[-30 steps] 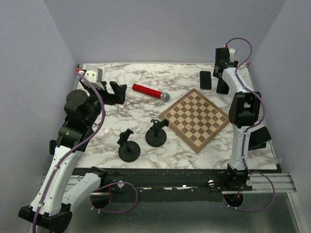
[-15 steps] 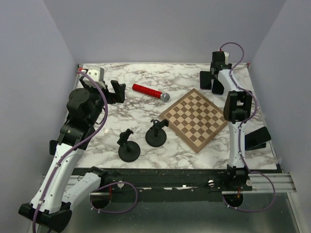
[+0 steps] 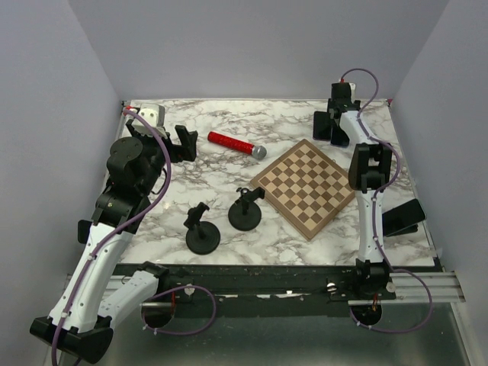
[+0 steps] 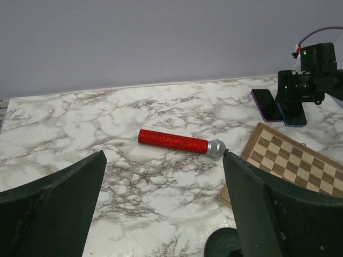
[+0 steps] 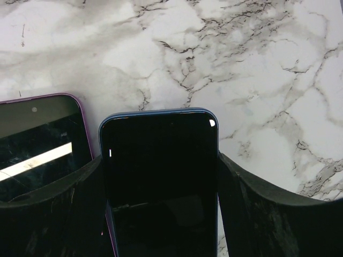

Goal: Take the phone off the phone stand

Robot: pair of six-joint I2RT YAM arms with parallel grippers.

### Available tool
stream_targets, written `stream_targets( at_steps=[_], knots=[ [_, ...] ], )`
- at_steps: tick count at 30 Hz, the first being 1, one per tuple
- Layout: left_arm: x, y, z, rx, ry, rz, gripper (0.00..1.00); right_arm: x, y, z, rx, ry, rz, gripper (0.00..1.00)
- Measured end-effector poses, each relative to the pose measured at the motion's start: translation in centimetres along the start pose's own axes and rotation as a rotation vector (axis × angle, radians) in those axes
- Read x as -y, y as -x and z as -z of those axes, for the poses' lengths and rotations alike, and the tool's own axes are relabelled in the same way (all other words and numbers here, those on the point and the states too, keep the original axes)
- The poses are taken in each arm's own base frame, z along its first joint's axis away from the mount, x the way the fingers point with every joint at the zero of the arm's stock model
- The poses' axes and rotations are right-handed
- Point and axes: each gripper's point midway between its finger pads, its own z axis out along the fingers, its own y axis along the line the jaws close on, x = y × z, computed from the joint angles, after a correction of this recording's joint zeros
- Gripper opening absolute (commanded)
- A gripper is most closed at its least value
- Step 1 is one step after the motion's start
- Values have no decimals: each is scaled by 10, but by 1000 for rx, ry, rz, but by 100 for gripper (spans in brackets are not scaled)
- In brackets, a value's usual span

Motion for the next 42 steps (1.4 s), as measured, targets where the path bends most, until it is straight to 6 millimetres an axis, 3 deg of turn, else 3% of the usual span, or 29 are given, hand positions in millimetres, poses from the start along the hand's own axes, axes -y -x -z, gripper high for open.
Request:
stream_targets(
  at_steps=[4, 8, 11, 14, 22, 26, 34, 37, 42],
  knots=[
    [0, 0, 0, 0, 0, 0, 98, -3, 2, -2, 7, 12, 2, 57],
    [0, 0, 0, 0, 0, 0, 98, -6, 3, -2, 9, 32, 1, 87],
    [0, 0, 0, 0, 0, 0, 98, -7, 3, -2, 9, 37, 2, 96],
    [0, 0, 0, -1, 0, 0, 98, -8, 4, -2, 10, 40, 2, 100],
    [0, -2, -1, -4, 0, 1, 98, -5, 5, 10, -11, 46, -13, 100],
    [0, -1, 1, 0, -1, 4, 98, 9, 15, 42, -19, 44, -59, 100],
    [0, -1, 1, 7, -2, 9, 98, 42, 47, 147, 57, 114, -216, 98],
    [1, -2, 0, 2, -3, 12, 98, 41, 37, 174, 61, 175, -264, 96],
    [3, -6, -1, -2, -11, 13, 98, 26, -7, 201, -15, 245, -332, 96]
  ],
)
